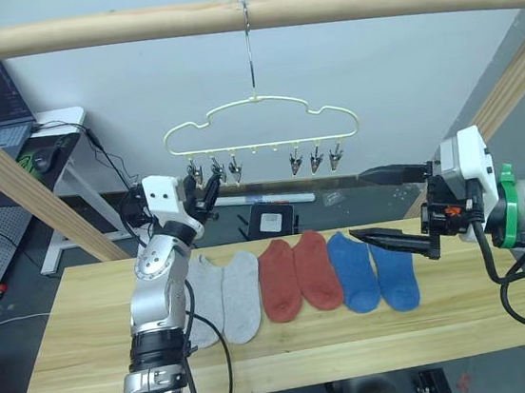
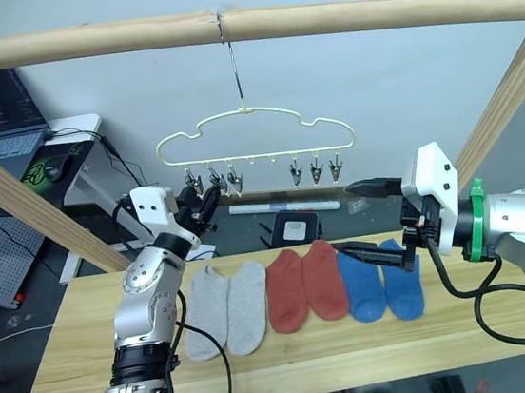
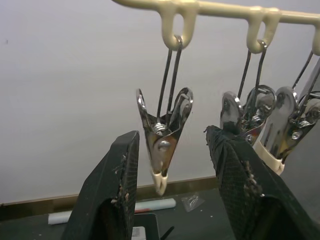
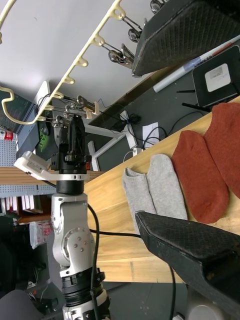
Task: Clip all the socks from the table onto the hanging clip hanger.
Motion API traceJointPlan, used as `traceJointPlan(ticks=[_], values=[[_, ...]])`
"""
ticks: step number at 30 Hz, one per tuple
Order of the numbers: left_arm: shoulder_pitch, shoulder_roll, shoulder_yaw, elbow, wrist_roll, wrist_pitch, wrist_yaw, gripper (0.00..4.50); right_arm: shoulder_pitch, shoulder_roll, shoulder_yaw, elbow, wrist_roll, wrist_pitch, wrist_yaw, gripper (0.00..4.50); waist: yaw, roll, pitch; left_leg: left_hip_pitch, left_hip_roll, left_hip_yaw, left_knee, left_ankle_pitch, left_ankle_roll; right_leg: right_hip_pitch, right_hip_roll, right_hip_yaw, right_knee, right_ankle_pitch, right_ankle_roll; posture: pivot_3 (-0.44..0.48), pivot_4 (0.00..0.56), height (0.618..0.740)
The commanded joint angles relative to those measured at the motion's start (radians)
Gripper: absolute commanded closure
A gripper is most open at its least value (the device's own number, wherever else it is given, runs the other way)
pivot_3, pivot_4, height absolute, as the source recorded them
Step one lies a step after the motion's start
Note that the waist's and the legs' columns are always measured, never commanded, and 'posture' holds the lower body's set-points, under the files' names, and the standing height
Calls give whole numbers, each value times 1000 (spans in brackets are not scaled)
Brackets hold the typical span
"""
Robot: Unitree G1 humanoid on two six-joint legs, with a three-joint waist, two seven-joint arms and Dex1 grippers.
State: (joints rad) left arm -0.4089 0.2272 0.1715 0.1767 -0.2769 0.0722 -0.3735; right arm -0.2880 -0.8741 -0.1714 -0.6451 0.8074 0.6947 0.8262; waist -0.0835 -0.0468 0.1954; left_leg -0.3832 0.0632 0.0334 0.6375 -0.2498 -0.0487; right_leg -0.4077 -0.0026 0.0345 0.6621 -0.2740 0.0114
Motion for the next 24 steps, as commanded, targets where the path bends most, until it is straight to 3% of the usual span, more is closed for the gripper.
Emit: traceJointPlan(ticks=[1, 23, 24], values=[[-30, -15, 30, -10, -7, -54, 38, 2235, -10, -2, -10, -23, 8, -13, 2, 0, 0, 0, 0, 0, 0, 0, 0, 0, 0, 0, 0, 0, 0, 0, 0, -180, 201, 740], [-32, -30, 23, -80, -30, -12, 75, 2235, -17, -2, 6, -17, 1, -15, 5, 0, 0, 0, 0, -2, 0, 0, 5, 0, 1, 0, 0, 0, 0, -1, 6, -176, 202, 740], [-31, -30, 22, -81, -29, -11, 76, 2409, -17, -3, 7, -17, 0, -16, 6, 0, 0, 0, 0, -2, 0, 0, 5, 0, 1, 0, 0, 0, 0, -1, 6, -176, 202, 740]])
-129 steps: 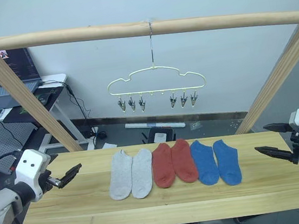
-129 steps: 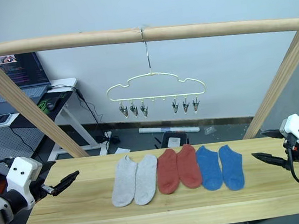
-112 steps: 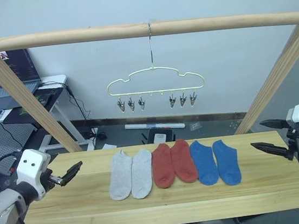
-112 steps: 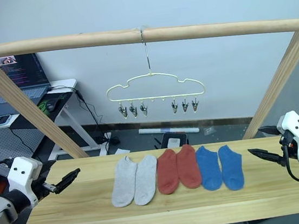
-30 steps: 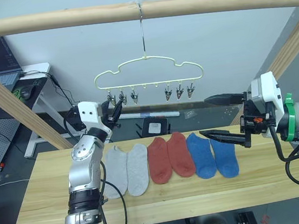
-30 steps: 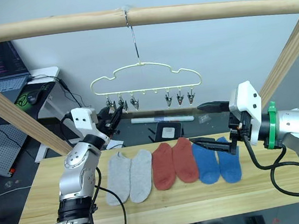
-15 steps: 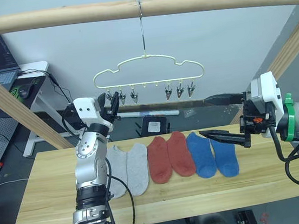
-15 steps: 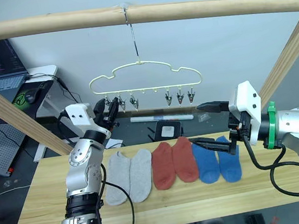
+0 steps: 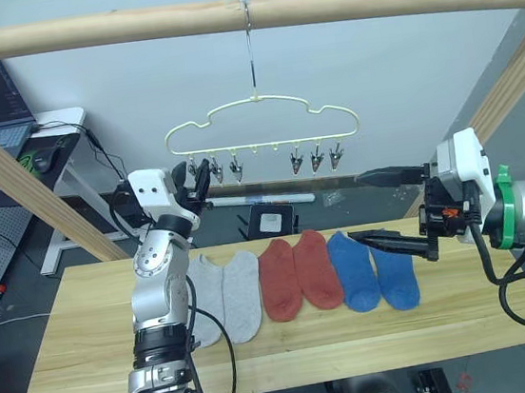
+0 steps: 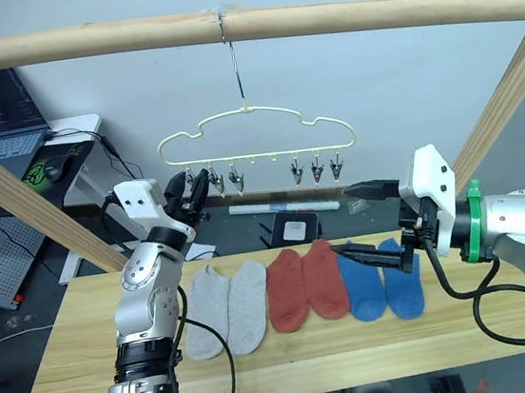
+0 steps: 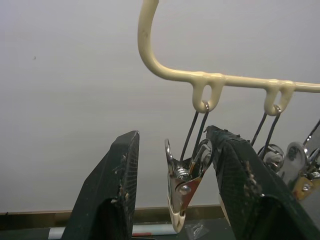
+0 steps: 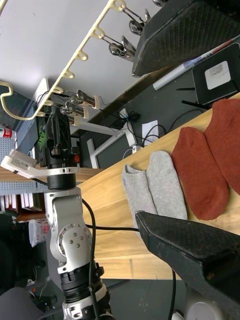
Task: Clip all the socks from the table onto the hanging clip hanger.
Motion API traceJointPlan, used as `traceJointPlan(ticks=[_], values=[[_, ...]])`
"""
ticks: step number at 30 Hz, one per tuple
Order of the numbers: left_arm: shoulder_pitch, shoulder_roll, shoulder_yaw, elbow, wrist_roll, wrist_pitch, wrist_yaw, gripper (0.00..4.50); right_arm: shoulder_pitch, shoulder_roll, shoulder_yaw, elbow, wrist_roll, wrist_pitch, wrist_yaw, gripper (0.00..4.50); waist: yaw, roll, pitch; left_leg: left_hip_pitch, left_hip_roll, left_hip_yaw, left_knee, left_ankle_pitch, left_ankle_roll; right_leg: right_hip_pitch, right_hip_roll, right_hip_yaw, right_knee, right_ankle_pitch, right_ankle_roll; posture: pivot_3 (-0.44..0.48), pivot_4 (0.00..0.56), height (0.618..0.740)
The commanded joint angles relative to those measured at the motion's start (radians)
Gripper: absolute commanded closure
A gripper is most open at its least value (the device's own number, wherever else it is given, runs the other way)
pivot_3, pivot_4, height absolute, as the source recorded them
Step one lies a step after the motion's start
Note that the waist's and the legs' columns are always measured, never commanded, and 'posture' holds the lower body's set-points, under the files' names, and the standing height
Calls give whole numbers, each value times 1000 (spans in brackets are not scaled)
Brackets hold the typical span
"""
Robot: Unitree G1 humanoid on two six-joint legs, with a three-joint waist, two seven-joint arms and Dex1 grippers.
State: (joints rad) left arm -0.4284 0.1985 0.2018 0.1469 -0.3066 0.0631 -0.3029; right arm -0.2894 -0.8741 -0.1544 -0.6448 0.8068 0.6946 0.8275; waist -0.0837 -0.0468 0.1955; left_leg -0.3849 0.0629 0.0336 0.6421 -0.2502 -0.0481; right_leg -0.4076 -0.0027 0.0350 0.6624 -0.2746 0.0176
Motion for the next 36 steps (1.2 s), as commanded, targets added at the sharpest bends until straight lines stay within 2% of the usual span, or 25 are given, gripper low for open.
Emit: traceJointPlan(ticks=[1, 5, 8, 16, 23, 27, 36], values=[[-11, 1, -10, -53, 3, 0, 8, 2606, -16, -3, -9, -17, 0, -17, 5, 0, 0, 0, 0, 0, 0, 0, 0, 0, 0, 0, 0, 0, 0, 0, 0, -176, 202, 740], [-11, 4, -13, -69, 6, 12, 14, 3693, -16, -3, -6, -15, -3, -20, 7, 0, 0, 0, 0, 0, 0, 0, 0, 0, 0, 0, 0, 0, 0, 0, 0, -176, 202, 740], [-11, 6, -16, -81, 10, 21, 15, 4130, -15, -2, -5, -16, -5, -22, 6, 0, 0, 0, 0, 0, 0, 0, 0, 0, 0, 0, 0, 0, 0, 0, 0, -166, 199, 740], [-1, 24, -21, -115, 19, 61, 14, 4229, -8, 2, 2, -21, -13, -25, -3, 0, 0, 0, 0, 0, 0, 0, 0, 0, 0, 0, 0, 0, 0, 0, 0, -167, 201, 740], [40, 55, -17, -217, -19, 165, -10, 4229, 24, 19, 17, -34, -43, -29, -27, 0, 0, 0, 1, 0, 0, -1, 0, 0, 0, 0, 0, 0, 0, 0, 0, -163, 210, 740], [56, 96, -5, -280, -79, 256, -53, 4229, 50, 38, 36, -40, -82, -29, -63, 0, 0, 1, 6, 0, 0, -1, 0, 0, 0, 0, 0, 0, 0, 0, 0, -164, 217, 740], [59, 247, 83, -357, -325, 502, -203, 4257, 122, 117, 109, -22, -247, -62, -183, 0, -1, 2, 24, 0, 0, -1, 0, 0, 0, -2, 0, 2, 1, 0, 0, -171, 238, 740]])
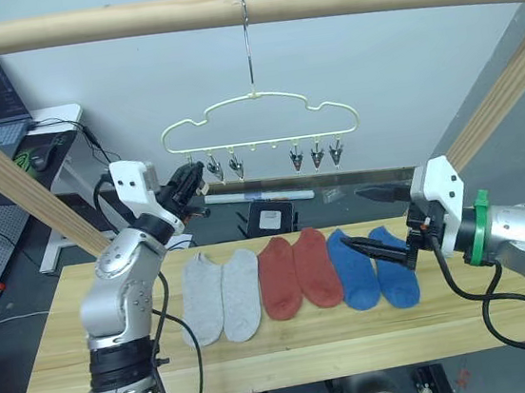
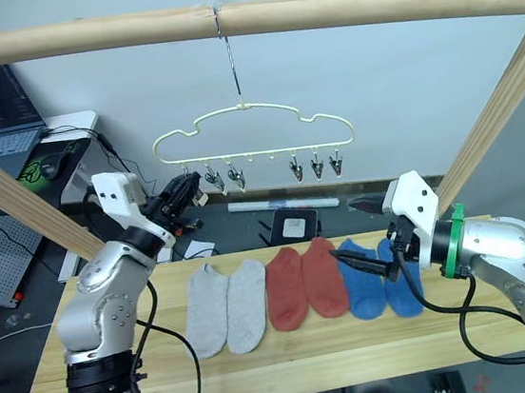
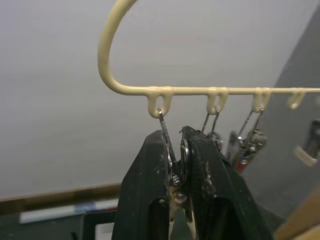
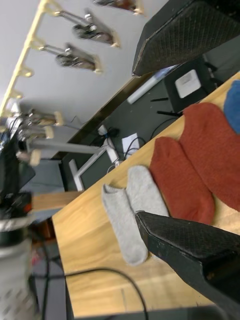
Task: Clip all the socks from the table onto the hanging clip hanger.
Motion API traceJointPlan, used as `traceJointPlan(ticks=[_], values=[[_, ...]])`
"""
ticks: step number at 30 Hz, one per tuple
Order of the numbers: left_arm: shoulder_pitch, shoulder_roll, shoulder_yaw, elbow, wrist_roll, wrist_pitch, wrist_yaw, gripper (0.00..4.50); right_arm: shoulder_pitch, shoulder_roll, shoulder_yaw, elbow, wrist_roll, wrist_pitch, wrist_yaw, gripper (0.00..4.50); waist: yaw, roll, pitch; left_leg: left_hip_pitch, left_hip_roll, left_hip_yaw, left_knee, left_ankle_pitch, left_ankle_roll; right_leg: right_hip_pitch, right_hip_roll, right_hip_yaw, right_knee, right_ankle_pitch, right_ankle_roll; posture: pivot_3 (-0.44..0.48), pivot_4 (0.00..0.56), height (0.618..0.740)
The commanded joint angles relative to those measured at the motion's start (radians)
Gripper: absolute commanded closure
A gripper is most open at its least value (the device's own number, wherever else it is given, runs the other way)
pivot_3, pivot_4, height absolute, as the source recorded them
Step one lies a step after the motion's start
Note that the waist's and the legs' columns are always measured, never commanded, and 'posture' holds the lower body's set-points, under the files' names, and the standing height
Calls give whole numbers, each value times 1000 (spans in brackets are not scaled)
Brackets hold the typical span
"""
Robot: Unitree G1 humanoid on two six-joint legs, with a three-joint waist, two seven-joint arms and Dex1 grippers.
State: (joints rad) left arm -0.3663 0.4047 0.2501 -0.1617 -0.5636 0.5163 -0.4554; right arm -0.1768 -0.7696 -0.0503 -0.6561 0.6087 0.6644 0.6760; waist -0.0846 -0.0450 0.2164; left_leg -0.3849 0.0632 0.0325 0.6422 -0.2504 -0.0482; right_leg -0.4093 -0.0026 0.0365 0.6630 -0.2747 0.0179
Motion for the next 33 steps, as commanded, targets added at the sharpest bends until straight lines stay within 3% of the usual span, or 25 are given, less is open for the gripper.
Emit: traceJointPlan(ticks=[1, 12, 23, 33], values=[[-5, 59, 39, -47, -82, 64, -65, 4257, 15, 19, 10, -8, -63, -35, -39, 0, -1, 0, 7, 0, 0, 0, 0, 0, 0, 0, 0, 0, 0, 0, 0, -171, 239, 740], [-47, 188, 53, 11, -185, 193, -193, 4275, 47, 90, 53, 10, -192, -47, -126, 0, -1, 2, 15, -12, 0, 0, 2, 0, 0, -12, 0, 1, 1, 0, 0, -184, 254, 740], [-54, 210, 62, 11, -204, 223, -202, 4275, 81, 141, 64, 29, -280, -44, -193, 0, -1, 3, 29, -13, 0, 0, 2, 0, 0, -13, 0, 1, 1, 1, 0, -173, 275, 740], [-18, 219, 70, -84, -186, 217, -167, 4276, 131, 243, -17, 239, -405, -130, -337, 0, 3, 5, 73, -13, 0, 0, 2, 0, -1, -13, 0, 2, 2, 2, -2, -127, 351, 740]])
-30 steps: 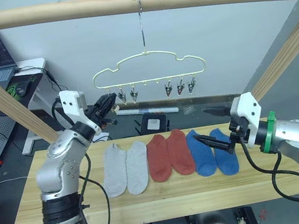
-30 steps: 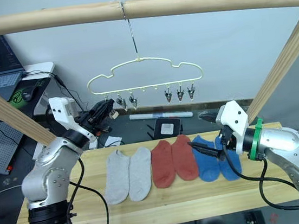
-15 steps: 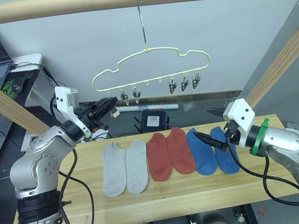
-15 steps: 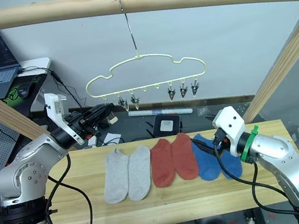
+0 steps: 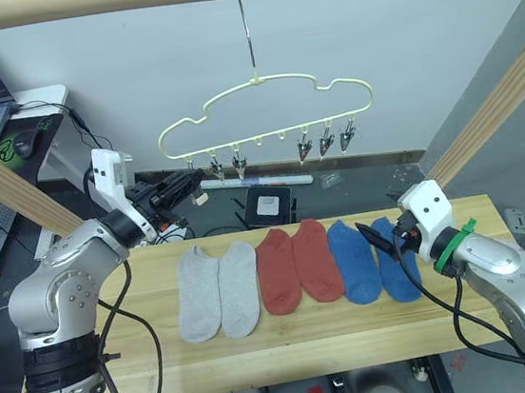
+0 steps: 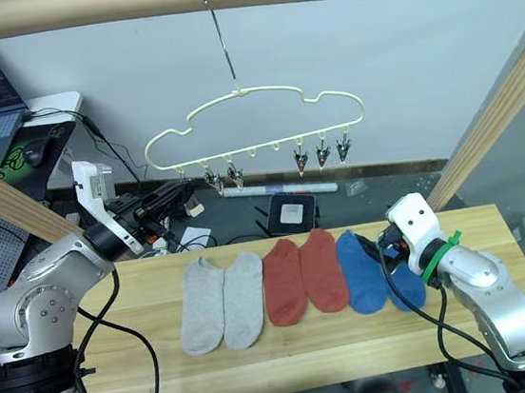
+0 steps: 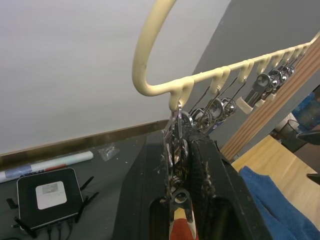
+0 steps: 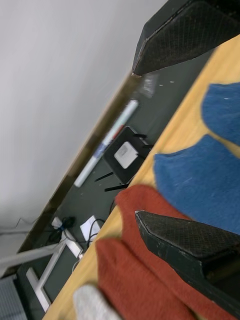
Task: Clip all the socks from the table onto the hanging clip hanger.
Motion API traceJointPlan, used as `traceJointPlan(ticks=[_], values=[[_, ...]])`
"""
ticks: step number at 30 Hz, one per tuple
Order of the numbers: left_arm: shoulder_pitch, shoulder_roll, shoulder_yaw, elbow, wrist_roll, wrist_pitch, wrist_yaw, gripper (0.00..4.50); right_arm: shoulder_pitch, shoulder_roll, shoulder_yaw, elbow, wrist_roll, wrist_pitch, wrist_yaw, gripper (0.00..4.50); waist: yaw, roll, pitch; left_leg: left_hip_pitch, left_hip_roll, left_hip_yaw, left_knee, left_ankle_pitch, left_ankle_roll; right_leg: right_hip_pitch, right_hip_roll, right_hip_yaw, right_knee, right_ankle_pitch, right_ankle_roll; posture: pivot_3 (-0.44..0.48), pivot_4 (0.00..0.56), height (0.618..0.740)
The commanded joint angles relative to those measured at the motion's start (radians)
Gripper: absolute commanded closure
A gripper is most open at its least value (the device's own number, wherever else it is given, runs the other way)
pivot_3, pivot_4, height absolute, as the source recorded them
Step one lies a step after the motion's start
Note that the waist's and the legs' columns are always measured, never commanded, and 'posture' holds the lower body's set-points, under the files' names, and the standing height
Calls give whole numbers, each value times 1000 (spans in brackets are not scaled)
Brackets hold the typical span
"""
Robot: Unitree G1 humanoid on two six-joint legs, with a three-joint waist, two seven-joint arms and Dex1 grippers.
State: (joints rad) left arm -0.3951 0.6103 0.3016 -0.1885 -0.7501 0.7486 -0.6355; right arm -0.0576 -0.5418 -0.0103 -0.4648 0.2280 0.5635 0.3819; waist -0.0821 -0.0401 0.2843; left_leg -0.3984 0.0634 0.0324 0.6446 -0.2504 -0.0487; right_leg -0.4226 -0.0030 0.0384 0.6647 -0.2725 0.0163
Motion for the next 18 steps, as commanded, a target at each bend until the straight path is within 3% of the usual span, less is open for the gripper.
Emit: traceJointPlan(ticks=[1, 7, 18], values=[[12, 12, 20, -67, 1, -15, 19, 4278, 15, 24, -69, 67, -26, -29, -51, 0, 1, 1, 10, 0, 0, 0, 0, 0, 0, 0, 0, 0, 0, 0, 0, -120, 360, 740], [13, 11, 14, -112, 2, -17, 42, 4278, -12, 84, -111, 278, -31, -68, -72, 0, 3, 4, 39, 0, 0, 1, 0, 0, 0, -1, 0, 1, 0, 1, -1, -101, 382, 740], [27, 16, 20, -145, -13, -5, 61, 4282, -142, 114, -59, 609, -81, -216, 0, 0, 9, 10, 60, 0, 0, 3, -1, 1, -2, -2, 0, 2, 0, 0, 1, -72, 397, 740]])
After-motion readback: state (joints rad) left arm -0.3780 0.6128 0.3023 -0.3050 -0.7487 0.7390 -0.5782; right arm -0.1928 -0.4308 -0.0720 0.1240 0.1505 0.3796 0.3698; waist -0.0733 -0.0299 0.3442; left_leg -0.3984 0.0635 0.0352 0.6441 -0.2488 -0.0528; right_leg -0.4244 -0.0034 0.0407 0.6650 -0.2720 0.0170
